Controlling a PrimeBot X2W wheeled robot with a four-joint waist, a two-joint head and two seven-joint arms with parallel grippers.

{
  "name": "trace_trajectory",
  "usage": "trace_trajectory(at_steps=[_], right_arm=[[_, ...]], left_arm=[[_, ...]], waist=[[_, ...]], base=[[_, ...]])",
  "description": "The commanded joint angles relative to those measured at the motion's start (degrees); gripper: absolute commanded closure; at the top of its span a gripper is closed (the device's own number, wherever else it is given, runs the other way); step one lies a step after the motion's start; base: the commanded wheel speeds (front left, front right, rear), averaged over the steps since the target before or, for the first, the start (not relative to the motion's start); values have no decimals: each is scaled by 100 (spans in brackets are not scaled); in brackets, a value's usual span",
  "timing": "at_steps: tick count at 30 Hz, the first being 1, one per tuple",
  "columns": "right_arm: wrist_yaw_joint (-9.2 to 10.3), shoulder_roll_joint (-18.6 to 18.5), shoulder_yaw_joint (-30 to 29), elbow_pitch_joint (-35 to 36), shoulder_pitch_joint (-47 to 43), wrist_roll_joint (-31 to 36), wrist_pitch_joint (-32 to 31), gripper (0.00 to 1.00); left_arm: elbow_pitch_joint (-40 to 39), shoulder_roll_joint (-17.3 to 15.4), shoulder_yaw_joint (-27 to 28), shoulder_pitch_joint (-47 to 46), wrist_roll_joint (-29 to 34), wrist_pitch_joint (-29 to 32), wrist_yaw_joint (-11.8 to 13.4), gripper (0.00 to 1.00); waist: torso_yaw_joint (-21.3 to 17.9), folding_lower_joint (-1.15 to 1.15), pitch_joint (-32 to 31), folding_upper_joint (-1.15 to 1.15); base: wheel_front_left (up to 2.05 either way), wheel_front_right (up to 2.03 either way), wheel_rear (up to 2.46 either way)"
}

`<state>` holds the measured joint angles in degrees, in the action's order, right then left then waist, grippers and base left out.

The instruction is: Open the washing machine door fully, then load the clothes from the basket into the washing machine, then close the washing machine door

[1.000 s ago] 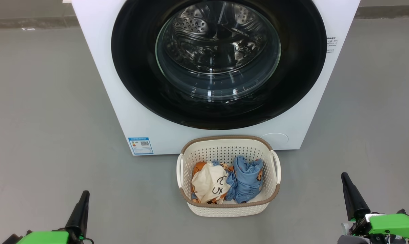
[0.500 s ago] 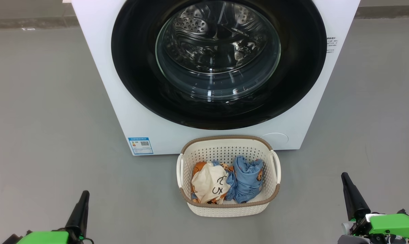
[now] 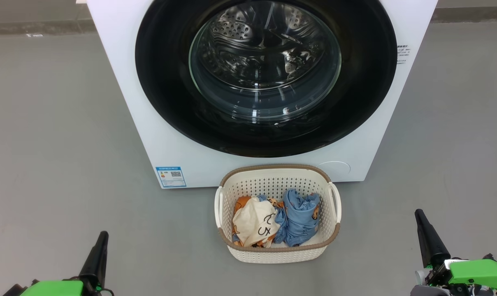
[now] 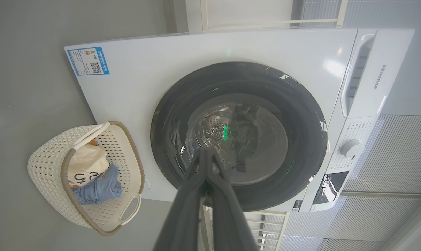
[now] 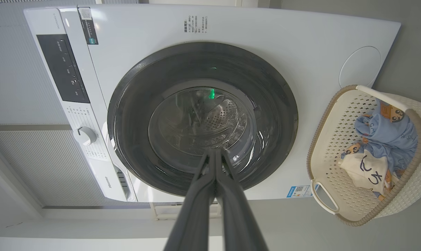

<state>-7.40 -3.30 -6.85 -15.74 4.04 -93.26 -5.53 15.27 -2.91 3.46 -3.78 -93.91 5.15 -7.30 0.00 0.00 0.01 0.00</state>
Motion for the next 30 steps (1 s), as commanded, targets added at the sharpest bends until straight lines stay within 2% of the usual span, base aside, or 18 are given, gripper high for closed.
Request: trace_trajectory(at_steps=[1, 16, 17, 20, 27, 30], right_arm=[[-9, -14, 101, 136, 254, 51, -39, 100], [-9, -10, 95, 136, 255, 56, -44, 100], [0, 5, 0, -16, -7, 0, 1, 0], [0, 38, 19, -214, -132, 0, 7, 0], [0, 41, 77, -168, -165, 45, 101, 0], [-1, 30, 112, -143, -180, 98, 155, 0]], left_arm=[[-90, -83, 197, -277, 81, 45, -19, 100], [-90, -77, 205, -277, 87, 51, -19, 100], [13, 12, 8, 8, 32, 23, 0, 0], [184, 89, -20, 140, 31, 21, 1, 0], [89, 87, -68, 174, 83, -63, 0, 0], [41, 63, -104, 187, 130, -119, 0, 0]], waist=[[0, 0, 0, 0], [0, 0, 0, 0], [0, 0, 0, 0], [0, 0, 0, 0], [14, 9, -4, 0], [22, 2, -2, 0]], base=[[0, 0, 0], [0, 0, 0], [0, 0, 0], [0, 0, 0], [0, 0, 0], [0, 0, 0]])
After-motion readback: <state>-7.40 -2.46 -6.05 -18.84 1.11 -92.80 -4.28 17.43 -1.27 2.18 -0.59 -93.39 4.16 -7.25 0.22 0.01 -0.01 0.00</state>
